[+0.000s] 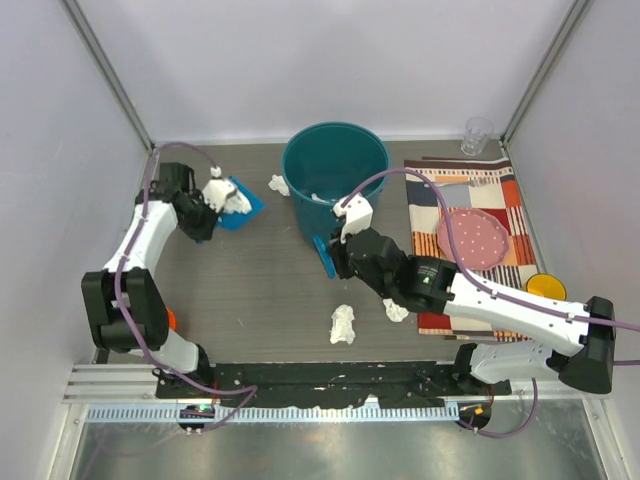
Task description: Sweep away the paper scraps from the table
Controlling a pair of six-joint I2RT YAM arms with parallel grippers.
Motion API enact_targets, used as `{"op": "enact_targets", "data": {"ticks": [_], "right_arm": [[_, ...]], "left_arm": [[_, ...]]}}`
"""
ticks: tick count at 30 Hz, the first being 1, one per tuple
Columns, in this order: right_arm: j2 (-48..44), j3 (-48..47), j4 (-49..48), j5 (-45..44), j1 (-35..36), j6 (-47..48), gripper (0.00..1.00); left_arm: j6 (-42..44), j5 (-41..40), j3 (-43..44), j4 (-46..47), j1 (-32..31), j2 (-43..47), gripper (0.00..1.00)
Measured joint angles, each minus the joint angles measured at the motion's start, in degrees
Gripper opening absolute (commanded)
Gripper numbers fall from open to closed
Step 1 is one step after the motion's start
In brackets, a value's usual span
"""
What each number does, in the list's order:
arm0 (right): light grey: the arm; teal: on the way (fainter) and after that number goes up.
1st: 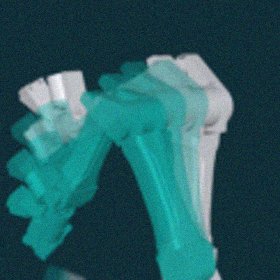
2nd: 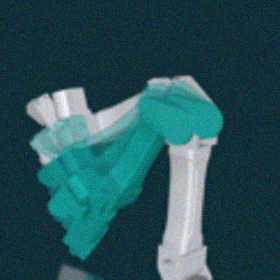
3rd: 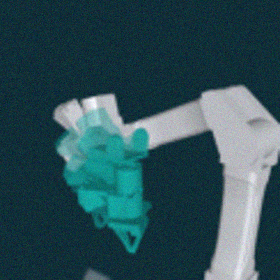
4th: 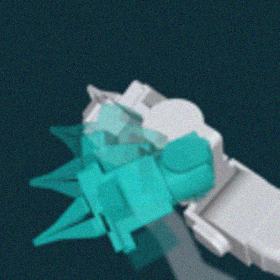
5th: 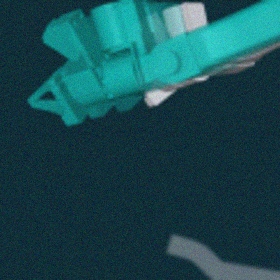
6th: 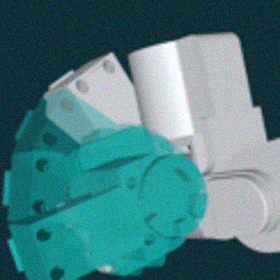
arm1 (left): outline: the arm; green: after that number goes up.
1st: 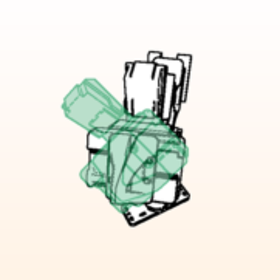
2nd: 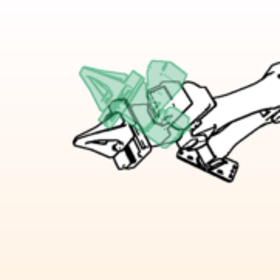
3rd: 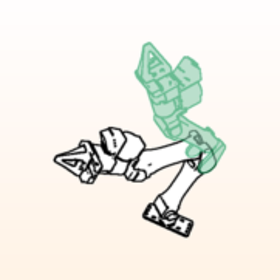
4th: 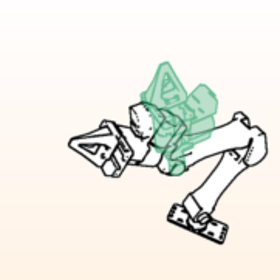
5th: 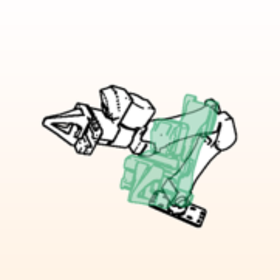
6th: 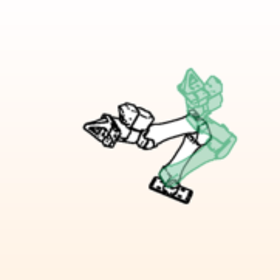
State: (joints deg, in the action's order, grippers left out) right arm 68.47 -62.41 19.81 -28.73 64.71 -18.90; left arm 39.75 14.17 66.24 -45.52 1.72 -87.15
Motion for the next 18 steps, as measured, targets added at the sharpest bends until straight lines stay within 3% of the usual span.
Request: {"op": "enact_targets", "data": {"ticks": [14, 18], "right_arm": [[-0.90, 3.15, 1.84, 5.46, 0.00, 1.42, 0.01], [-1.75, 3.61, 2.14, 5.38, 0.00, 1.38, 0.01]], "left_arm": [[-8.83, 1.49, 37.51, -10.34, 0.42, -10.12, 0.00], [-10.86, -3.45, 45.62, -12.22, -5.68, -10.73, 0.00]]}}
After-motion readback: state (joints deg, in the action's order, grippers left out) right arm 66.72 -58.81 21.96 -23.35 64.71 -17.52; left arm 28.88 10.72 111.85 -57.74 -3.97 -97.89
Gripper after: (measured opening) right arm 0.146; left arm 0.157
